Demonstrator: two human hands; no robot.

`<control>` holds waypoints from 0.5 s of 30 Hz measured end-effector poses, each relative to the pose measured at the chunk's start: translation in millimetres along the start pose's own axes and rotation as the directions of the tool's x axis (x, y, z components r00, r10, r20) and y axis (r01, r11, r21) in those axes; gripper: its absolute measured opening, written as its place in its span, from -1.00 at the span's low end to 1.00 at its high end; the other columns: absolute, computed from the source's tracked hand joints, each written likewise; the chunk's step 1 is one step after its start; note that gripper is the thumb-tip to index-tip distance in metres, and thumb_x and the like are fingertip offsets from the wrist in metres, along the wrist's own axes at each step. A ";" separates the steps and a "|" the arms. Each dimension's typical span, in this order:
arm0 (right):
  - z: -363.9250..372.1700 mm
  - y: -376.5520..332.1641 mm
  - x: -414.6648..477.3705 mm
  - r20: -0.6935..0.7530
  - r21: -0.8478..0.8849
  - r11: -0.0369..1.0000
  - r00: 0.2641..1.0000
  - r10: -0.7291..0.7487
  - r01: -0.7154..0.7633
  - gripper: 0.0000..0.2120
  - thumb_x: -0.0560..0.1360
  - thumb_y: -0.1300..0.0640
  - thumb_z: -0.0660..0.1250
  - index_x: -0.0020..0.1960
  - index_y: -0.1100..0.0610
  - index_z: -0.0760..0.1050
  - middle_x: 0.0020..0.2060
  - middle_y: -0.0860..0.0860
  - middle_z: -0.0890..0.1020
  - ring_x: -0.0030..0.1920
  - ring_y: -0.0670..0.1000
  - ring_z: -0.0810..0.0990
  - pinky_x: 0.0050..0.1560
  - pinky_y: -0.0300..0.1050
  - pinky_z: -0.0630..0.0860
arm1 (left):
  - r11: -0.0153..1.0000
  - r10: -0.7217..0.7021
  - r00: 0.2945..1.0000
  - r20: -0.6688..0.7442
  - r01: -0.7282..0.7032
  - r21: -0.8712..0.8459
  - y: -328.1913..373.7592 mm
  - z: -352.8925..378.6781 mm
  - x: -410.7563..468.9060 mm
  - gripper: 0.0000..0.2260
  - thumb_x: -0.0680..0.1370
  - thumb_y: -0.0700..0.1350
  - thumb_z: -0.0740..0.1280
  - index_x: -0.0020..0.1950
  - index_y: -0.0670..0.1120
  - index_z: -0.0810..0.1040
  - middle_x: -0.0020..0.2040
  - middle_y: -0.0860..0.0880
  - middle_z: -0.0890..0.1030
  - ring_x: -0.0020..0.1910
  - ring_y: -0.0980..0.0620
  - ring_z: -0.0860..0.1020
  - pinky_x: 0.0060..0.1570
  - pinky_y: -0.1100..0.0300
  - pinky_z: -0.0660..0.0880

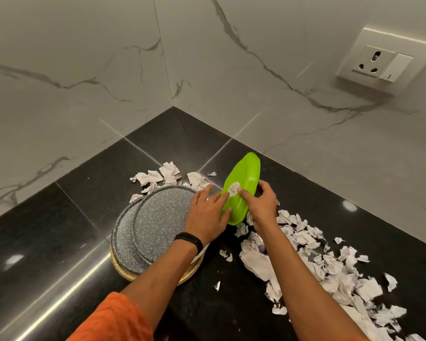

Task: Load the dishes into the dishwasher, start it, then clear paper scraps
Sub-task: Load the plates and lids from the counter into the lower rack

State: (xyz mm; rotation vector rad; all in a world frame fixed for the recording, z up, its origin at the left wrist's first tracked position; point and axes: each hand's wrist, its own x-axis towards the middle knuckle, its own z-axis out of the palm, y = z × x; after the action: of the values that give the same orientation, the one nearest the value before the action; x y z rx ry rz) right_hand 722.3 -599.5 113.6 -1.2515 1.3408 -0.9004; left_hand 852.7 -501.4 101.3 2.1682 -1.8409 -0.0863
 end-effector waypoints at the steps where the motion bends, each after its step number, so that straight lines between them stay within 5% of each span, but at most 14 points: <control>1: 1.7 -7.7 -5.0 -0.002 0.002 0.998 0.998 -0.060 0.060 -0.60 0.42 0.21 0.58 0.18 0.09 0.52 -0.04 -0.04 0.67 -0.07 -0.05 0.67 -0.03 -0.08 0.62 | 1.000 0.022 0.999 -0.041 -0.021 0.012 -2.1 -5.2 -0.3 -0.50 0.63 0.18 0.11 0.49 0.00 0.45 0.37 -0.02 0.58 0.53 -0.15 0.32 0.47 -0.13 0.27; 6: -3.8 -42.5 -39.6 0.012 -0.090 0.930 0.934 -0.357 0.357 -0.66 0.50 0.15 0.52 0.19 0.02 0.48 -0.06 -0.21 0.61 -0.09 -0.28 0.61 -0.14 -0.42 0.50 | 0.995 0.102 0.959 -0.264 -0.100 0.020 -4.7 -46.2 -3.5 -0.53 0.65 0.12 0.16 0.53 -0.01 0.39 0.40 -0.05 0.51 0.46 -0.09 0.39 0.39 -0.05 0.35; 10: -16.5 -56.2 -74.7 0.003 -0.197 0.841 0.858 -0.514 0.505 -0.67 0.54 0.09 0.50 0.25 0.02 0.48 0.02 -0.08 0.65 -0.02 -0.13 0.64 -0.04 -0.23 0.61 | 0.968 0.239 0.898 -0.370 -0.249 0.022 0.2 -83.4 -4.1 -0.45 0.61 0.03 0.26 0.59 -0.05 0.30 0.47 -0.14 0.40 0.44 -0.12 0.39 0.34 -0.07 0.42; 15: -37.5 -57.3 -128.1 -0.094 -0.429 0.715 0.760 -0.643 0.552 -0.63 0.49 0.31 0.47 0.23 0.05 0.53 0.05 -0.07 0.63 0.02 -0.01 0.61 -0.01 0.02 0.62 | 0.874 0.448 0.770 -0.454 -0.484 0.042 18.2 -118.9 -9.0 -0.21 0.47 -0.05 0.51 0.61 -0.04 0.20 0.57 -0.22 0.20 0.55 -0.22 0.26 0.45 -0.11 0.35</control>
State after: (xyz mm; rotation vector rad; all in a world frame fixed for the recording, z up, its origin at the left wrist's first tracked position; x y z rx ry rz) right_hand 685.0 -488.9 200.0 -2.0144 1.3430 -1.3214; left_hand 861.5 -473.2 218.3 1.4456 -1.9762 0.4149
